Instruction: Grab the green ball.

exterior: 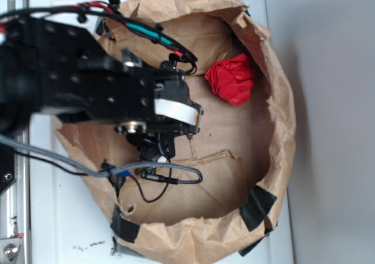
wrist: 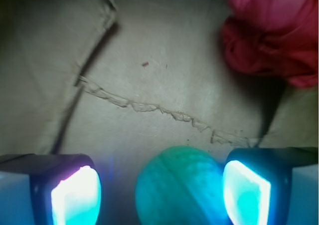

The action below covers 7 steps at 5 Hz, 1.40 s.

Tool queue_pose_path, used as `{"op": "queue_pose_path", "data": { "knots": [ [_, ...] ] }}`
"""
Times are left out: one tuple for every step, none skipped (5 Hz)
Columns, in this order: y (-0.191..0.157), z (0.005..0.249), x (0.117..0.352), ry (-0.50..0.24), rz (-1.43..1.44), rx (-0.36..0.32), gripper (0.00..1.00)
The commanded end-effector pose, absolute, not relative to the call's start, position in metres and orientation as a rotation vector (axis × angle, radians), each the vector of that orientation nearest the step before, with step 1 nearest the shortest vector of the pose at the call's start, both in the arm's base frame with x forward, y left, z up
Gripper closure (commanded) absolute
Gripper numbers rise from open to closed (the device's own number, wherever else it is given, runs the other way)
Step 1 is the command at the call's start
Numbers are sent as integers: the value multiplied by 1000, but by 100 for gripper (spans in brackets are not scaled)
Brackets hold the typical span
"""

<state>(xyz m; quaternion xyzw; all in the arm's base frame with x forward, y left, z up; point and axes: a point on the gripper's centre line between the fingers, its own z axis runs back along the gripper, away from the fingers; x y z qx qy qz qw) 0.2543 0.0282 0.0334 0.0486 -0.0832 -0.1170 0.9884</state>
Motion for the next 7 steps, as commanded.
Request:
{"op": "queue_pose_path", "data": {
  "knots": [
    [16,28,258,-179,-243,136,100],
    [11,32,231,-201,-246,130,100],
    [13,43,231,-238,-252,151,100],
    [13,62,230,-275,-241,135,100],
    [16,107,244,-363,-203,52,100],
    [25,132,258,-354,-160,15,100],
    [31,137,262,-346,-155,7,100]
  ]
}}
